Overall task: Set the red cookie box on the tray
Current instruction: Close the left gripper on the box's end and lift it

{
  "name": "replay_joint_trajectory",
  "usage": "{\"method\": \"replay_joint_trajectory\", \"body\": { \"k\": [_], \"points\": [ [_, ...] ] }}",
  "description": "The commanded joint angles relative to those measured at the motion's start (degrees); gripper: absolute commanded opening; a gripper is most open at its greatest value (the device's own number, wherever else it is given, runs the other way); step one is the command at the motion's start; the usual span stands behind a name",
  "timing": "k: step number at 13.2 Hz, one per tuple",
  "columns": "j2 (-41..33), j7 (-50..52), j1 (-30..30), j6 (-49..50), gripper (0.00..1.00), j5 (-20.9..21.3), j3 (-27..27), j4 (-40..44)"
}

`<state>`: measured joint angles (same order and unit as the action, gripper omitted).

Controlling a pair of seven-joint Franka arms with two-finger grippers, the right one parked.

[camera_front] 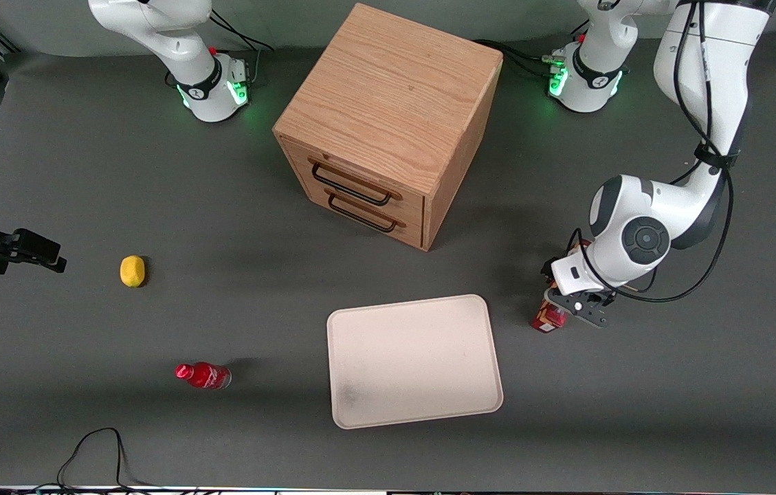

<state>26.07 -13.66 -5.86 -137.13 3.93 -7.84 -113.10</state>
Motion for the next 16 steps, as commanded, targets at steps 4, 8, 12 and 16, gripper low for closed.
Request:
{"method": "replay_joint_trajectory", "body": {
  "k": [4, 8, 12, 16],
  "points": [
    [-1.46, 1.79, -0.64, -0.42, 0.00, 2.31, 0.46, -1.77],
    [-2.85, 2.59, -0.64, 0.89, 0.00, 2.13, 0.46, -0.90],
    [-2.96, 6.79, -1.69, 26.41, 0.00, -0.31, 0.37, 18.29],
    [4.75, 10.30, -2.58, 40.52, 0.00, -10.86, 0.46, 41.33]
  ]
}}
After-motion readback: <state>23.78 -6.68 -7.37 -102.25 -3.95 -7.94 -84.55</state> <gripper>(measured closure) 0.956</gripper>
